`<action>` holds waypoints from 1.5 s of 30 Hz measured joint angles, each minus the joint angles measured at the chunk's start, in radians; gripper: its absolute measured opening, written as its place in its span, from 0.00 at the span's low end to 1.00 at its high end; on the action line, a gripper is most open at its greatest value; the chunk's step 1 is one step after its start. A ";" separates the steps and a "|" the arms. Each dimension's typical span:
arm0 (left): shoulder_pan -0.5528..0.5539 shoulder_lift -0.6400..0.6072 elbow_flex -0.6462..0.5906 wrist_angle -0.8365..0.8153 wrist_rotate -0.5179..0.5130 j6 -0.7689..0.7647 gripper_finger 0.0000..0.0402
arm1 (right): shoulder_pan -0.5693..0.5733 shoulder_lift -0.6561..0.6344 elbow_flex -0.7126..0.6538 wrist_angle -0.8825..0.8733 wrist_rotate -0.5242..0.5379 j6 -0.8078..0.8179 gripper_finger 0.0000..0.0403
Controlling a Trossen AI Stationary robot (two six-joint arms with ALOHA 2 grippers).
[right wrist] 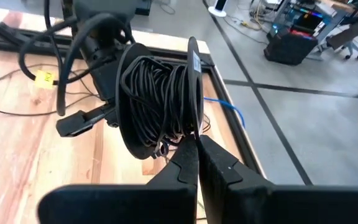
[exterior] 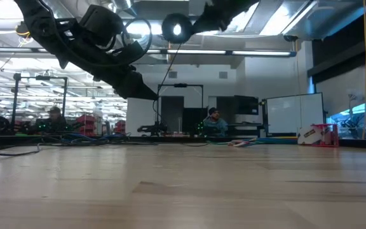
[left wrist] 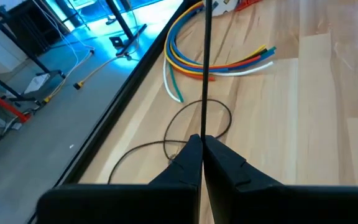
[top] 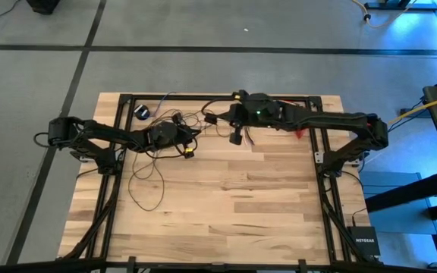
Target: Coiling cords
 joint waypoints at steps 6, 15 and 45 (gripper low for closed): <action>0.000 0.000 -0.001 0.011 0.000 0.002 0.01 | 0.000 -0.072 0.000 -0.027 0.000 -0.003 0.01; 0.001 0.000 -0.001 0.028 -0.001 0.002 0.01 | 0.000 -0.151 0.000 -0.025 -0.001 -0.022 0.01; 0.119 -0.260 -0.001 -0.156 0.124 -0.104 0.26 | -0.001 -0.009 0.002 -0.159 -0.026 -0.044 0.01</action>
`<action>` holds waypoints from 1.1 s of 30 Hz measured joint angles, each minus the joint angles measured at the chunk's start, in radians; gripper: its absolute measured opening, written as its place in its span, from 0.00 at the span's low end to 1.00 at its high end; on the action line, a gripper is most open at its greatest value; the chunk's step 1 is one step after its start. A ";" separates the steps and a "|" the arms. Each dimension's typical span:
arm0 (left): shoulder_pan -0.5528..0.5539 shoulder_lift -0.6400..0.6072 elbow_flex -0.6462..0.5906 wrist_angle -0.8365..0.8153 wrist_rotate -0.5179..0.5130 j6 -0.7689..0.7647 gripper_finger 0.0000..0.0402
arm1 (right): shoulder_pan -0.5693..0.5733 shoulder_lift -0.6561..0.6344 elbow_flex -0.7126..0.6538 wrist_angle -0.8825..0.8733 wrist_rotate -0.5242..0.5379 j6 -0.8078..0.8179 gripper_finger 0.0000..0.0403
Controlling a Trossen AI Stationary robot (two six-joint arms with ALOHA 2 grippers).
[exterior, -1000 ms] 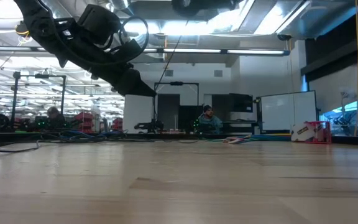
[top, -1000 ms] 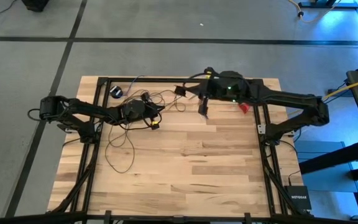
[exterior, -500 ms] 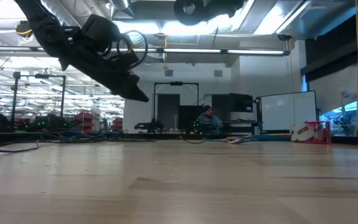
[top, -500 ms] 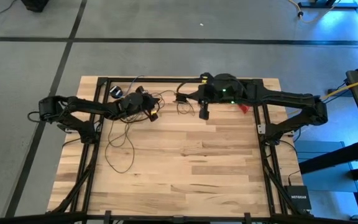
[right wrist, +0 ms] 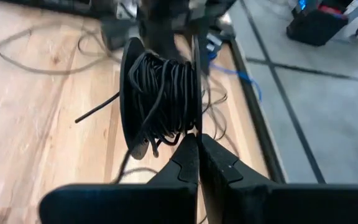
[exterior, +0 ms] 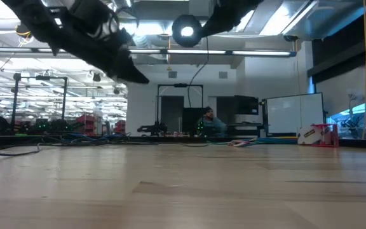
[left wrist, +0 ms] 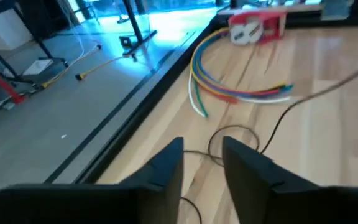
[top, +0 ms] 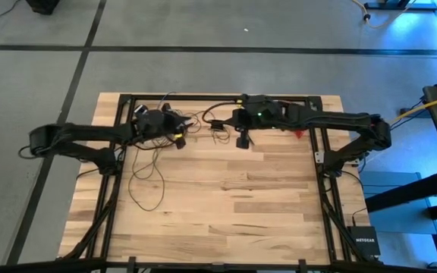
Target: Coiling cords
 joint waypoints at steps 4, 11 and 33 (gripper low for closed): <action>-0.003 -0.076 0.000 -0.030 0.070 0.047 0.34 | 0.000 0.051 0.000 0.003 0.000 -0.002 0.01; -0.011 -0.133 0.001 0.016 0.182 0.093 0.34 | 0.000 0.154 -0.002 0.022 -0.021 -0.001 0.01; -0.006 0.201 0.001 0.031 0.409 0.105 0.24 | 0.000 0.451 -0.002 0.170 -0.106 -0.007 0.01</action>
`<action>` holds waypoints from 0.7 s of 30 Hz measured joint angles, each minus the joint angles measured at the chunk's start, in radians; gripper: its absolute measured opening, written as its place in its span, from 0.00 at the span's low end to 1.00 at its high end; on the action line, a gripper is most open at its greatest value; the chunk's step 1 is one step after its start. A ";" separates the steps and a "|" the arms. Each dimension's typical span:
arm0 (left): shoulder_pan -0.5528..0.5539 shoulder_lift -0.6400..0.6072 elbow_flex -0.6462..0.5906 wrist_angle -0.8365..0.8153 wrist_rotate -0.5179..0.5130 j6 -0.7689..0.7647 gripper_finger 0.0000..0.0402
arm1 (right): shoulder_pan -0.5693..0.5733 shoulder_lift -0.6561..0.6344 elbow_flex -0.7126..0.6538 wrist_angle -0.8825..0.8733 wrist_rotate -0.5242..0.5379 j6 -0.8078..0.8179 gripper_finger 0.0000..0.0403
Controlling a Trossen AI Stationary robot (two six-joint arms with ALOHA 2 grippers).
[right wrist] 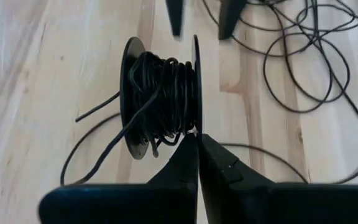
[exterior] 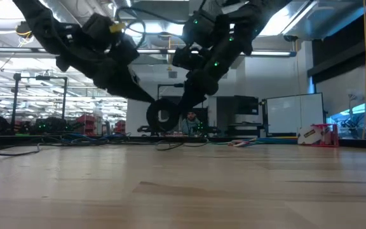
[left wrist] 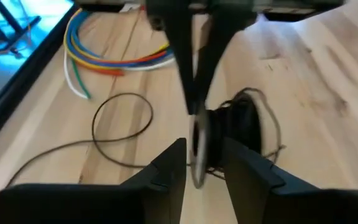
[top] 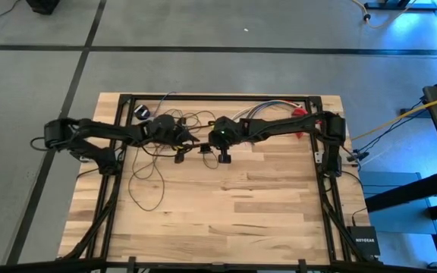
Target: Coiling cords
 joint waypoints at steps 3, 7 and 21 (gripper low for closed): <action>0.000 0.041 0.000 0.032 -0.001 -0.002 0.23 | 0.000 0.006 0.000 0.026 -0.008 0.000 0.01; 0.000 0.091 0.000 0.060 0.000 0.000 0.23 | 0.000 0.018 0.000 0.035 -0.010 0.000 0.01; 0.004 0.097 0.000 0.052 -0.011 0.025 0.02 | 0.000 0.031 0.000 0.047 -0.010 0.017 0.10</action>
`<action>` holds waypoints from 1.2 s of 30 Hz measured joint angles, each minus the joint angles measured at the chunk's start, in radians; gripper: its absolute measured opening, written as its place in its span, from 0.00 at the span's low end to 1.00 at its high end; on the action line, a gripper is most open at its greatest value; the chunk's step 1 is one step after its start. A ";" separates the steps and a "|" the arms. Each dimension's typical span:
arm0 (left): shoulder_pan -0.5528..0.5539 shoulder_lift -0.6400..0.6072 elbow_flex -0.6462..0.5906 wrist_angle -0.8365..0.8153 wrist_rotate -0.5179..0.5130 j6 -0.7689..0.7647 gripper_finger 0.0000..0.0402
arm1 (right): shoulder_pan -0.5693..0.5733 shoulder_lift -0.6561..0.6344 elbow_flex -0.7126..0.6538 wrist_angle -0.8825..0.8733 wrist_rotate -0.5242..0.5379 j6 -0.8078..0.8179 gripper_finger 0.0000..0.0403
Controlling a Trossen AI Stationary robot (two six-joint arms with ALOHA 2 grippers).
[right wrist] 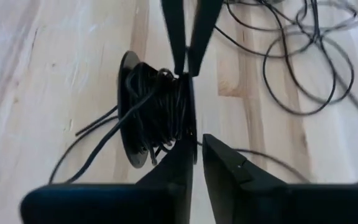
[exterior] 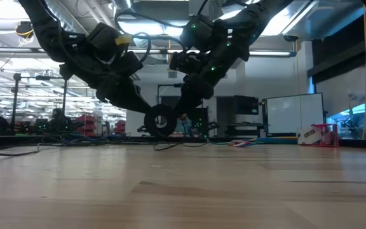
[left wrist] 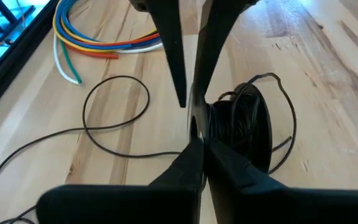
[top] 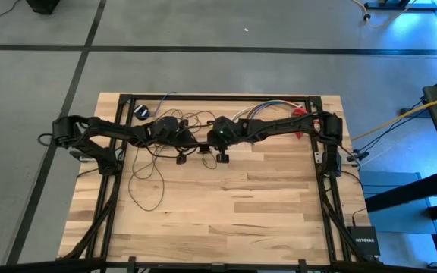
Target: Coiling cords
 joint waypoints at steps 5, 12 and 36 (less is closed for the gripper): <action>0.000 0.000 0.000 0.000 0.000 0.001 0.01 | 0.007 0.000 0.010 -0.022 0.007 0.059 0.11; 0.000 0.000 0.000 0.001 -0.003 0.001 0.01 | 0.007 -0.090 0.121 -0.318 0.074 0.035 0.11; 0.000 0.000 0.000 0.007 0.000 -0.004 0.01 | -0.053 -0.214 -0.536 0.870 -0.111 0.148 0.44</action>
